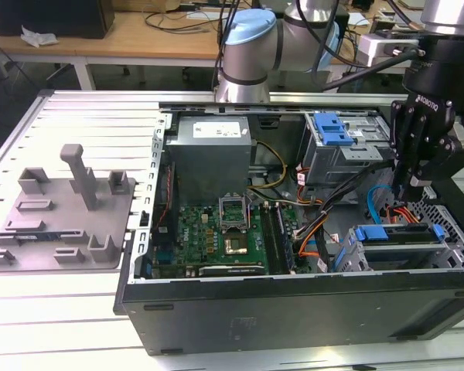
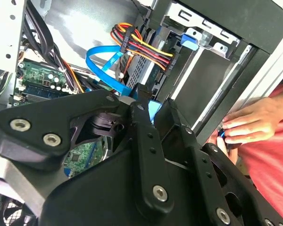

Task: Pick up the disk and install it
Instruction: 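Insert the second disk wire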

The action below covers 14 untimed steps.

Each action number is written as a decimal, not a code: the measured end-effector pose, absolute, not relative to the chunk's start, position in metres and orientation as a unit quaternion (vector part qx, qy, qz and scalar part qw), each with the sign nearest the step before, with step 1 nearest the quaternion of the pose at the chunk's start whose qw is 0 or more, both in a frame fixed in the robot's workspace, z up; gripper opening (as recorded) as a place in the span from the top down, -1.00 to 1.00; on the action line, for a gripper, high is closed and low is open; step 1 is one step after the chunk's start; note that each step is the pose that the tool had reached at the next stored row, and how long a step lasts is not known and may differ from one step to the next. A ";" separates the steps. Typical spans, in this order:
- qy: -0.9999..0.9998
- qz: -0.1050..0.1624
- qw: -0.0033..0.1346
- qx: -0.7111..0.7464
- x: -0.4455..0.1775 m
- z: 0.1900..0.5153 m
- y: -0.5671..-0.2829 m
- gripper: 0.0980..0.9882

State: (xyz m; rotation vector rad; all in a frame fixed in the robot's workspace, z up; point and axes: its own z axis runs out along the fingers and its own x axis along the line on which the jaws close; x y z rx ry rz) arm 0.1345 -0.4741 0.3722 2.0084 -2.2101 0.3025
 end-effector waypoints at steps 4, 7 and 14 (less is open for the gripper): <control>-0.735 0.099 0.071 0.667 0.134 0.372 -0.474 0.48; -0.734 0.098 0.073 0.668 0.134 0.372 -0.473 0.48; -0.734 0.097 0.074 0.668 0.135 0.371 -0.471 0.48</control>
